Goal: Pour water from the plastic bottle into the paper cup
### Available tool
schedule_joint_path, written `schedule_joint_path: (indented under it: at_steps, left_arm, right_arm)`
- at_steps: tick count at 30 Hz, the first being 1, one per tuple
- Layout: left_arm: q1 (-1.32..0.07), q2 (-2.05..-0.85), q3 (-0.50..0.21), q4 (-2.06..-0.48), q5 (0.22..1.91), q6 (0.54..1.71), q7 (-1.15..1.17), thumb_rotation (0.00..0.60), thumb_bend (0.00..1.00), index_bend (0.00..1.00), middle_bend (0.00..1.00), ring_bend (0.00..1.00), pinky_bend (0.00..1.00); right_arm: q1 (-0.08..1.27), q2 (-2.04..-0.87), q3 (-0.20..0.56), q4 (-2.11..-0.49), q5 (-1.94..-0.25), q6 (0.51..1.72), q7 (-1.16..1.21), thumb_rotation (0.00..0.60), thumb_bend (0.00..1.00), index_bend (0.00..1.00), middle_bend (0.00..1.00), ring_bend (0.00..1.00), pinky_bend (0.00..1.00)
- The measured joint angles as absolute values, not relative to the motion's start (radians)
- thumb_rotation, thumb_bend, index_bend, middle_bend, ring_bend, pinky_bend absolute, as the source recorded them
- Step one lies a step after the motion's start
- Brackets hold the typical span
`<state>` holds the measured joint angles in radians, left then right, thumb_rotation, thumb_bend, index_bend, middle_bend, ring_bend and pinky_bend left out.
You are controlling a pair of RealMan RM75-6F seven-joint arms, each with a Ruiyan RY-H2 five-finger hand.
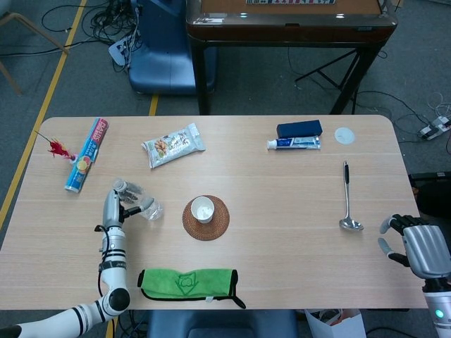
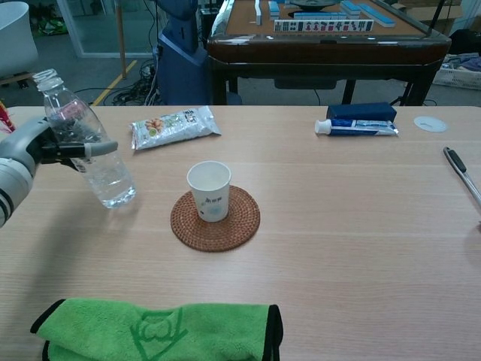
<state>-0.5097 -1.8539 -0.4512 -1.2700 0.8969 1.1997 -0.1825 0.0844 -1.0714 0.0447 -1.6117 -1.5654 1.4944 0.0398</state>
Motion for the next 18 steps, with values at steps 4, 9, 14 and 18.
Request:
schedule_joint_path:
  at_steps: [4,9,14,18]
  left_arm:
    - [-0.502,-1.859,-0.425,-1.231,0.939,1.191,-0.204,0.600,0.04,0.46,0.49,0.41,0.45]
    - [-0.499,-1.873,-0.397,-1.187,0.993,1.203,-0.212,0.600,0.04,0.46,0.48,0.41,0.45]
    - [-0.498,-1.897,-0.360,-1.112,1.082,1.234,-0.243,0.600,0.04,0.45,0.47,0.41,0.45]
    - [-0.497,-1.915,-0.341,-1.066,1.120,1.245,-0.270,0.600,0.04,0.43,0.42,0.39,0.44]
  right_arm:
    - [0.084,-1.071,0.044,-1.613,-1.567,1.496,0.039,0.600,0.30,0.56,0.49,0.46,0.53]
    - [0.083,-1.070,0.044,-1.614,-1.569,1.499,0.040,0.600,0.30,0.56,0.49,0.46,0.53]
    - [0.083,-1.069,0.044,-1.614,-1.569,1.499,0.040,0.600,0.30,0.56,0.49,0.46,0.53]
    - [0.083,-1.070,0.044,-1.614,-1.569,1.500,0.039,0.600,0.30,0.56,0.49,0.46,0.53]
